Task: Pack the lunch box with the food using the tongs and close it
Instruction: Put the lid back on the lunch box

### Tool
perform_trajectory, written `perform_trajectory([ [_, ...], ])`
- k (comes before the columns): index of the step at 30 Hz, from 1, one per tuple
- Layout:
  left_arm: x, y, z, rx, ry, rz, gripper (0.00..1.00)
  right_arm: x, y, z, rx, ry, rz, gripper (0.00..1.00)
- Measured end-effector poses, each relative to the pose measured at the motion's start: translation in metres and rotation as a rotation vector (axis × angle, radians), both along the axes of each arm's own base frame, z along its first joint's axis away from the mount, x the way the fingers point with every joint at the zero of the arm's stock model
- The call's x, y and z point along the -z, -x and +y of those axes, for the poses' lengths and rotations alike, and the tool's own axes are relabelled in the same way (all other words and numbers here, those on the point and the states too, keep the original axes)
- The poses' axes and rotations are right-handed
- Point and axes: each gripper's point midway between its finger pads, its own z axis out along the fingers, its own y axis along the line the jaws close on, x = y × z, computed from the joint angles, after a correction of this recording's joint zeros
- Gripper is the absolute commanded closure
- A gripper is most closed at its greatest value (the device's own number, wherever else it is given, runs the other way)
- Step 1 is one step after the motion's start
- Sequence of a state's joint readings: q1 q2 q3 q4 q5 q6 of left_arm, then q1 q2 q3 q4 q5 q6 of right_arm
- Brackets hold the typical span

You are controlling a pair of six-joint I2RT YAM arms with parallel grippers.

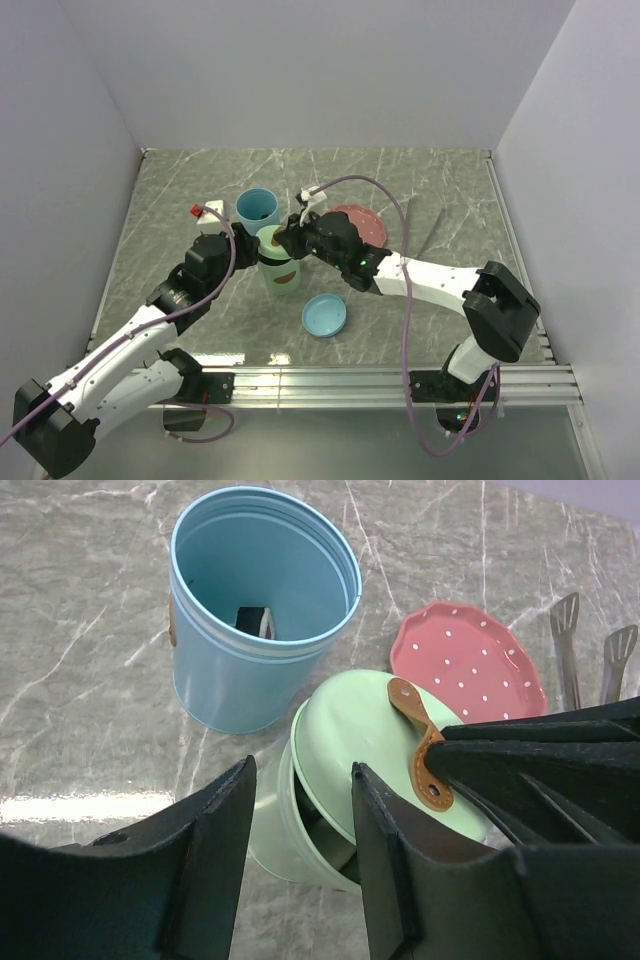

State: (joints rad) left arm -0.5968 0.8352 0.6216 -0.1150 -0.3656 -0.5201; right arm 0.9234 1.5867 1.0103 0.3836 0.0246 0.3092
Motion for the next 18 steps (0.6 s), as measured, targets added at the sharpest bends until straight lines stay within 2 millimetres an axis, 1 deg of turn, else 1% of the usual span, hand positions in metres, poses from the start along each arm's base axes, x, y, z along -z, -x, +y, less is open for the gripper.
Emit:
perform_trajectory([
  [1,0.0,0.0,0.0,0.001,0.001,0.0,0.51,0.0,0.0,0.0,-0.001,-0.001,-0.001,0.99],
  [2,0.0,0.0,0.0,0.001,0.001,0.0,0.51,0.0,0.0,0.0,-0.002,0.0,-0.002,1.0],
  [10,0.0,0.0,0.001,-0.002,0.011,-0.009,0.51,-0.001,0.001,0.001,-0.009,-0.005,-0.019,1.0],
  [18,-0.003,0.004,0.003,-0.009,0.054,-0.039,0.51,-0.002,0.011,-0.003,-0.029,-0.018,-0.06,1.0],
])
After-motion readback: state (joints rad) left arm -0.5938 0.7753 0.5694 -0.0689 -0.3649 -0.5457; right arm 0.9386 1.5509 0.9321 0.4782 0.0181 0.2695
